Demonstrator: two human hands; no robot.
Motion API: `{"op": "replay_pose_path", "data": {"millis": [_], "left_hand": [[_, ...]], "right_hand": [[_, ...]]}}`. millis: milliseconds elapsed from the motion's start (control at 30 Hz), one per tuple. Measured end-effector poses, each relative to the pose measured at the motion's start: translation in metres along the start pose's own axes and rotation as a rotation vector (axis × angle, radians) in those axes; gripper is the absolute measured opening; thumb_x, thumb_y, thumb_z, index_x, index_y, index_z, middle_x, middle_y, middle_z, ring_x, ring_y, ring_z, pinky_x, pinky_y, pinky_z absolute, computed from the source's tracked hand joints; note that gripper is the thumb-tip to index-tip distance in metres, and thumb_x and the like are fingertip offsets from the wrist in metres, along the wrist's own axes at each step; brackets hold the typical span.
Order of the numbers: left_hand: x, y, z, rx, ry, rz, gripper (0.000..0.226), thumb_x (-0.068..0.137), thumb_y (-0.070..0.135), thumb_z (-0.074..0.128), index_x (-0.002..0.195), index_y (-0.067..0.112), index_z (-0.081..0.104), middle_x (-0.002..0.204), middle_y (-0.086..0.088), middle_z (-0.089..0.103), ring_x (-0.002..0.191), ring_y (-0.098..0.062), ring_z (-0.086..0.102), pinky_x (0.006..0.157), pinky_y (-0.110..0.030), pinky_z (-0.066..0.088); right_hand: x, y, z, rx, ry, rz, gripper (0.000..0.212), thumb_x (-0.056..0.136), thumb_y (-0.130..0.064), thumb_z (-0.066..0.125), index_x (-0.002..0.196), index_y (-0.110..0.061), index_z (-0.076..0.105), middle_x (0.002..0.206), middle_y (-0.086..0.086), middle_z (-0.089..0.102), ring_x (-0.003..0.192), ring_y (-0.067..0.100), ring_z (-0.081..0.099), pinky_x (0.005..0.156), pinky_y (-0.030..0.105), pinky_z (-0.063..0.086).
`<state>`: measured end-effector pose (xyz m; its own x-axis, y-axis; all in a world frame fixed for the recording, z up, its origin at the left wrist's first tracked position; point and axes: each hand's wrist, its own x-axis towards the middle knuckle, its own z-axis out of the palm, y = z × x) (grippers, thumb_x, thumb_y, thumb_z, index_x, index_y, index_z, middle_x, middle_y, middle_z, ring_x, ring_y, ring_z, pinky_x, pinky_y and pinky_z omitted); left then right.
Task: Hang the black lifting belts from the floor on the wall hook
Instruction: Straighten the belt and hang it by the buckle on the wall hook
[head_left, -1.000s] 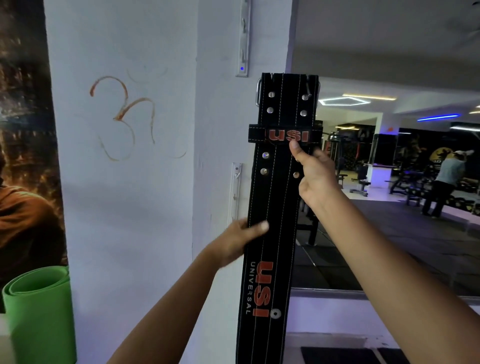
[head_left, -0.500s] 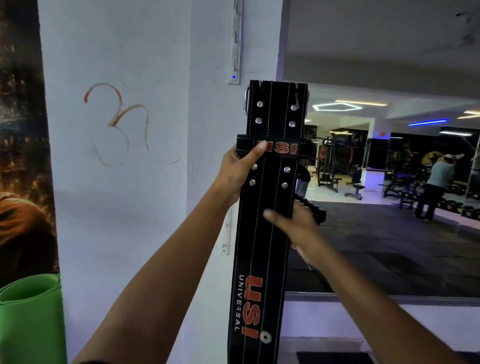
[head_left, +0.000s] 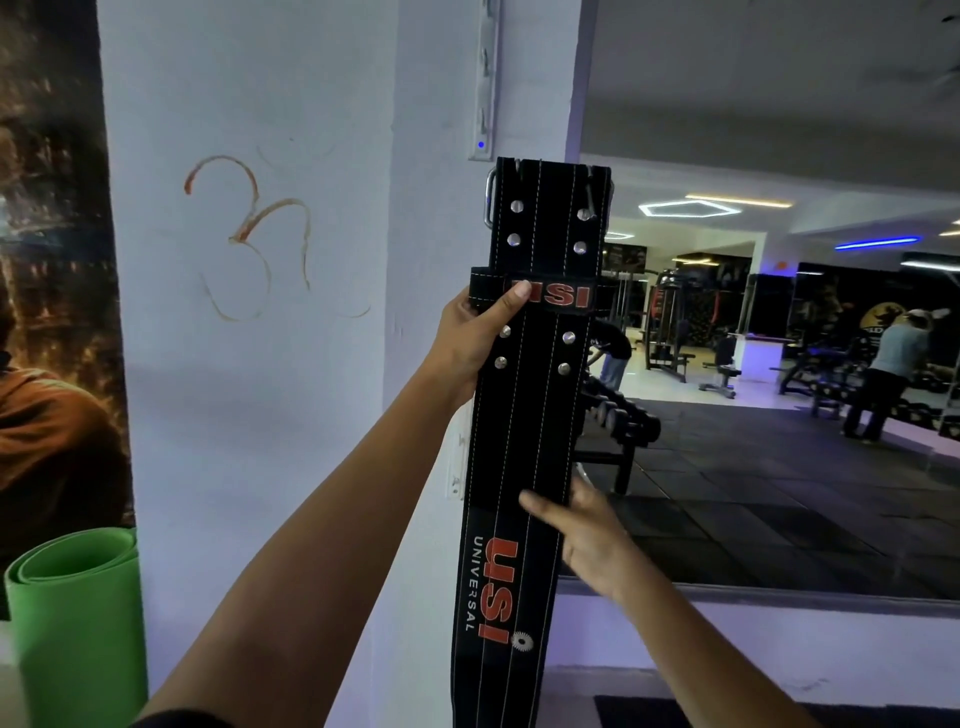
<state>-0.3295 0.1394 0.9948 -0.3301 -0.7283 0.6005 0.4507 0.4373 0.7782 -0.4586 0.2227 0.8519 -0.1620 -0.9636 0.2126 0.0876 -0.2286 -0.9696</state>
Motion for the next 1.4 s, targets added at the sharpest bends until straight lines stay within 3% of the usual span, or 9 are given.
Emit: {"op": "replay_pose_path", "data": {"millis": [100, 333, 433, 600, 800, 900, 1167, 1267, 1400], "left_hand": [[0.001, -0.001, -0.004, 0.01, 0.019, -0.005, 0.025, 0.086, 0.028, 0.065, 0.107, 0.013, 0.063, 0.103, -0.007, 0.07, 0.102, -0.026, 0.068, 0.091, -0.042, 0.054], [0.001, 0.002, -0.004, -0.015, 0.012, 0.014, 0.034, 0.086, 0.026, 0.065, 0.113, 0.006, 0.062, 0.107, -0.012, 0.069, 0.103, -0.027, 0.067, 0.092, -0.041, 0.054], [0.001, 0.003, -0.006, -0.023, 0.015, 0.01, 0.032, 0.085, 0.027, 0.066, 0.111, 0.008, 0.063, 0.106, -0.011, 0.07, 0.105, -0.029, 0.067, 0.093, -0.044, 0.053], [0.002, 0.009, -0.01, -0.011, 0.023, 0.014, 0.035, 0.086, 0.028, 0.065, 0.114, 0.007, 0.062, 0.109, -0.013, 0.069, 0.105, -0.029, 0.067, 0.093, -0.045, 0.053], [0.001, 0.01, -0.012, -0.001, 0.011, 0.032, 0.023, 0.086, 0.025, 0.065, 0.105, 0.012, 0.064, 0.1, -0.007, 0.071, 0.098, -0.023, 0.069, 0.09, -0.04, 0.054], [0.0, 0.007, -0.017, 0.008, 0.009, 0.027, 0.025, 0.085, 0.026, 0.065, 0.105, 0.012, 0.064, 0.106, -0.011, 0.071, 0.102, -0.026, 0.068, 0.09, -0.041, 0.054], [-0.003, 0.005, -0.033, 0.042, -0.03, -0.077, 0.028, 0.082, 0.02, 0.069, 0.108, 0.015, 0.061, 0.109, -0.01, 0.069, 0.103, -0.027, 0.067, 0.094, -0.042, 0.052], [0.007, 0.026, -0.036, -0.011, -0.063, -0.074, 0.03, 0.084, 0.013, 0.065, 0.112, 0.009, 0.058, 0.103, -0.009, 0.067, 0.094, -0.026, 0.066, 0.086, -0.038, 0.055], [0.03, 0.065, -0.038, 0.123, 0.046, -0.174, 0.041, 0.089, 0.052, 0.048, 0.097, 0.015, 0.064, 0.088, 0.0, 0.066, 0.077, -0.019, 0.064, 0.065, -0.031, 0.051]], "right_hand": [[-0.002, 0.012, 0.003, 0.023, -0.022, 0.045, 0.039, 0.068, -0.011, 0.071, 0.105, -0.015, 0.063, 0.118, 0.009, 0.067, 0.12, 0.025, 0.057, 0.108, 0.044, 0.039], [0.024, -0.044, 0.011, 0.115, 0.076, -0.187, 0.03, 0.08, -0.014, 0.064, 0.109, -0.019, 0.064, 0.12, 0.006, 0.065, 0.122, 0.025, 0.054, 0.106, 0.046, 0.04], [0.008, -0.016, 0.008, -0.025, 0.039, -0.053, 0.041, 0.079, -0.011, 0.066, 0.118, -0.018, 0.056, 0.119, -0.004, 0.06, 0.126, 0.022, 0.049, 0.103, 0.038, 0.041], [-0.009, 0.027, 0.004, -0.023, -0.054, 0.143, 0.056, 0.056, -0.012, 0.077, 0.11, -0.011, 0.061, 0.118, 0.012, 0.067, 0.119, 0.027, 0.057, 0.11, 0.044, 0.036], [0.024, -0.065, 0.012, 0.077, -0.008, -0.116, 0.065, 0.064, -0.039, 0.075, 0.121, -0.017, 0.054, 0.127, 0.004, 0.058, 0.117, 0.019, 0.054, 0.106, 0.046, 0.037], [0.032, -0.127, 0.023, 0.084, 0.037, -0.242, 0.049, 0.078, -0.038, 0.063, 0.119, -0.012, 0.056, 0.113, 0.008, 0.063, 0.095, 0.023, 0.062, 0.078, 0.036, 0.051], [0.057, -0.188, 0.054, -0.008, 0.228, -0.288, 0.005, 0.085, -0.014, 0.063, 0.087, -0.01, 0.065, 0.085, 0.004, 0.064, 0.09, 0.023, 0.062, 0.084, 0.044, 0.054], [0.069, -0.179, 0.056, -0.036, 0.313, -0.326, 0.028, 0.084, -0.01, 0.064, 0.112, -0.012, 0.064, 0.105, 0.006, 0.066, 0.099, 0.021, 0.062, 0.093, 0.046, 0.051], [0.071, -0.166, 0.063, -0.05, 0.354, -0.348, 0.042, 0.081, -0.014, 0.067, 0.122, -0.019, 0.057, 0.14, 0.007, 0.049, 0.129, 0.024, 0.045, 0.11, 0.05, 0.035]]}}
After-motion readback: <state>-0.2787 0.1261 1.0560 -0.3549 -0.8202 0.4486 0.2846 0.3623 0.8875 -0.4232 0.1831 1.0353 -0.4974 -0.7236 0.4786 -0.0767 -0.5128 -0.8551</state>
